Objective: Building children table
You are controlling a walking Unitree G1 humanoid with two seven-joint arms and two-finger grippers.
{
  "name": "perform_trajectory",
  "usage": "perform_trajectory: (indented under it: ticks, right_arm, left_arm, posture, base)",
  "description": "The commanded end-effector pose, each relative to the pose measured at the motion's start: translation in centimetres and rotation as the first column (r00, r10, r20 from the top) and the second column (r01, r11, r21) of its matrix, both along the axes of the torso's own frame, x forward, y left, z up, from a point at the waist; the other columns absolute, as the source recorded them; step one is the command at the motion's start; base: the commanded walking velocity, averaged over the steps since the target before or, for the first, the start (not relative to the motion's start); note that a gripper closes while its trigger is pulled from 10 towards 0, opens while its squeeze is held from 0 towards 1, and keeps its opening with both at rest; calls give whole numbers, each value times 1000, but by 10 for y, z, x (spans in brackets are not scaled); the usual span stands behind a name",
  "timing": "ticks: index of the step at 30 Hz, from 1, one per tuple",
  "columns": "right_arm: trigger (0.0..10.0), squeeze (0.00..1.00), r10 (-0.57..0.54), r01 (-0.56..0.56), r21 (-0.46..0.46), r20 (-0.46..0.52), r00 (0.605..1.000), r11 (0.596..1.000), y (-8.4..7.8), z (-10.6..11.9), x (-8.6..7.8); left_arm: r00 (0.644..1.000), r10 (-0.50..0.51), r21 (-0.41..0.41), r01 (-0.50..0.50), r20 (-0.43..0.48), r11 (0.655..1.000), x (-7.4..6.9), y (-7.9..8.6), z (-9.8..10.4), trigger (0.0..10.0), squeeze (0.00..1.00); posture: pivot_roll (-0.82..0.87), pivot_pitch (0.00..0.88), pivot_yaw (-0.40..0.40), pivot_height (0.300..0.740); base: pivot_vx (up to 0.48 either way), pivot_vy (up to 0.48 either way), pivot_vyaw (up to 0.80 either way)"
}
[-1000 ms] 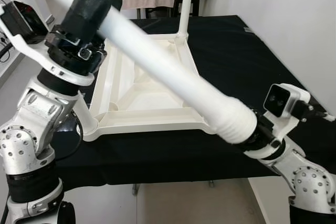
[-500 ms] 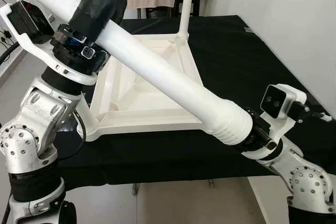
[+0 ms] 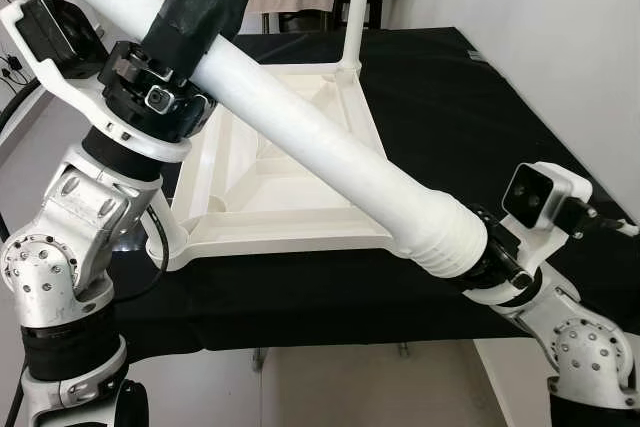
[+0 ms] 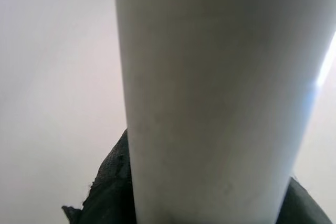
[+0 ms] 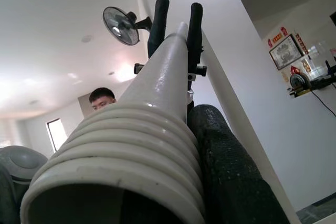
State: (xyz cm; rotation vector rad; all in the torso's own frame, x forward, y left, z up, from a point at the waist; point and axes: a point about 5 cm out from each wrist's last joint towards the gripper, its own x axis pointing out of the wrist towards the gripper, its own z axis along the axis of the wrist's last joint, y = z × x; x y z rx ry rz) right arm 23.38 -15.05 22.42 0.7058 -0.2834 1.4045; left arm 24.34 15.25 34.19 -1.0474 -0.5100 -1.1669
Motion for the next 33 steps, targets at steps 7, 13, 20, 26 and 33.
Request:
perform_trajectory:
  ticks: [7, 13, 20, 26, 33]
  right_arm:
    - [10000, 1000, -76, 85, 89, -95, 993, 992, -1, -6, 8]
    - [10000, 1000, -102, 115, 101, -122, 987, 988, -3, -11, 7]
    - [10000, 1000, -165, 188, 117, -181, 970, 975, -9, -19, 3]
    - [10000, 1000, -239, 271, 112, -240, 941, 956, -13, -28, -4]
    - [10000, 1000, -451, 489, 51, -312, 836, 871, -30, -33, 1]
  left_arm:
    - [999, -6, -135, 10, 35, 991, -2, 5, 16, 0, 0]
    - [998, -3, -173, 14, 64, 985, -2, 13, 28, 0, 0]
    - [990, 12, -138, 8, 141, 990, 0, 25, 52, 0, 0]
    - [978, 0, -102, 22, 210, 995, 1, 29, 74, 0, 0]
    - [967, 53, 10, -58, 249, 998, 6, 22, 80, 0, 0]
  posture:
    - [11, 73, -12, 740]
    - [11, 72, -12, 740]
    - [13, 71, -6, 740]
    - [0, 70, 2, 740]
    - [-13, 67, -4, 740]
  base:
    - [0, 0, 0]
    - [0, 0, 0]
    - [0, 0, 0]
    - [0, 0, 0]
    - [0, 0, 0]
